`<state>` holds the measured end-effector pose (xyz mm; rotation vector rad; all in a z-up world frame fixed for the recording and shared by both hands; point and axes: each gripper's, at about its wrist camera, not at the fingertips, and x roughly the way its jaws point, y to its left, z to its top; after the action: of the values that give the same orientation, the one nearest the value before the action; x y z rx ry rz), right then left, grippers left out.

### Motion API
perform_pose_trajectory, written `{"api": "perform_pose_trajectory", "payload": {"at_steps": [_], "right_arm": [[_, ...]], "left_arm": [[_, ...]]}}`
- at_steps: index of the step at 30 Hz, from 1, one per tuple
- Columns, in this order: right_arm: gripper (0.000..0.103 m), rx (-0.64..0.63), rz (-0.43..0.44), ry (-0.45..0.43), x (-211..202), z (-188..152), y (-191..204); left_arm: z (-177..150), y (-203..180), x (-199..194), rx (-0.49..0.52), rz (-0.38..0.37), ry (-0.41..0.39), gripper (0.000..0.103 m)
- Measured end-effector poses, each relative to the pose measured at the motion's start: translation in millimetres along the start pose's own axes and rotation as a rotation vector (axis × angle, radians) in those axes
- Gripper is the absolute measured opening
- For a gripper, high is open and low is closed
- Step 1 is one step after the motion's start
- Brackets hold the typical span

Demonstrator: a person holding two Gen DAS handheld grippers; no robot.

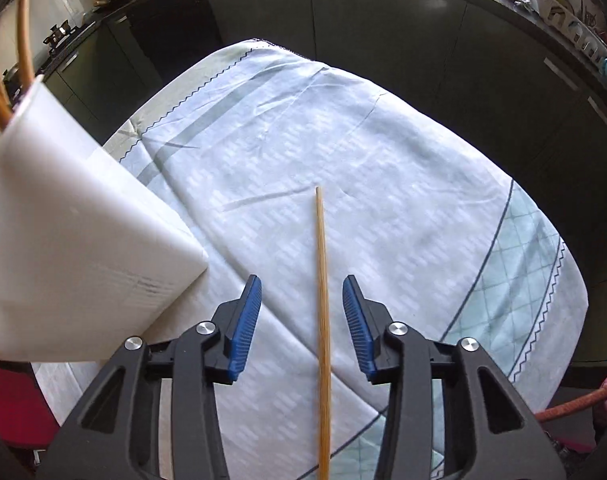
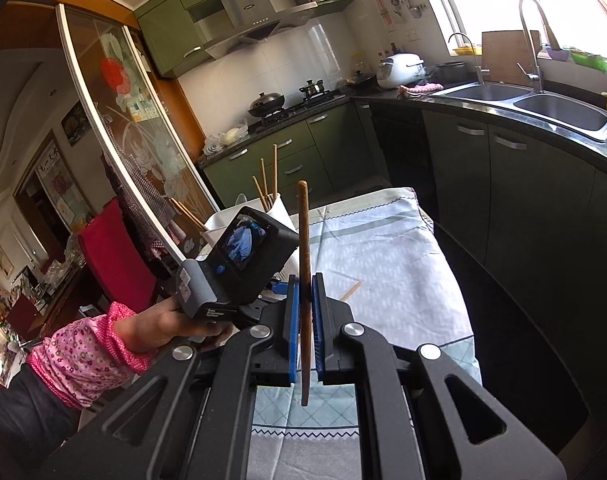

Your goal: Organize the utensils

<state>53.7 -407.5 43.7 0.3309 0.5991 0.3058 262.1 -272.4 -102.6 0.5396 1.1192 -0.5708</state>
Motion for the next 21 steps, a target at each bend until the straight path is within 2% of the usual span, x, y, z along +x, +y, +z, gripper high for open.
{"api": "perform_pose_trajectory", "payload": {"at_steps": [6,12,13,15,17,21], "right_arm": [[0.007,0.038,-0.020,-0.009,-14,-3,-24],[0.007,0.052,-0.004,0.001,-9,-5,-29],[0.007,0.053,-0.003,0.004,-8,-5,-29],[0.007,0.055,0.001,0.007,-5,-1,-29],[0.007,0.055,0.006,0.005,-6,5,-28],[0.007,0.002,-0.003,-0.047,-23,29,-10]], "left_arm": [[12,3,29,-0.004,0.036,0.052,0.041],[16,3,32,-0.010,0.033,0.063,0.040],[15,3,31,-0.012,0.027,0.066,0.038],[16,2,31,-0.022,-0.010,0.078,0.018],[16,-2,31,-0.022,-0.021,0.085,0.007],[15,-8,30,-0.014,-0.008,0.079,0.006]]}}
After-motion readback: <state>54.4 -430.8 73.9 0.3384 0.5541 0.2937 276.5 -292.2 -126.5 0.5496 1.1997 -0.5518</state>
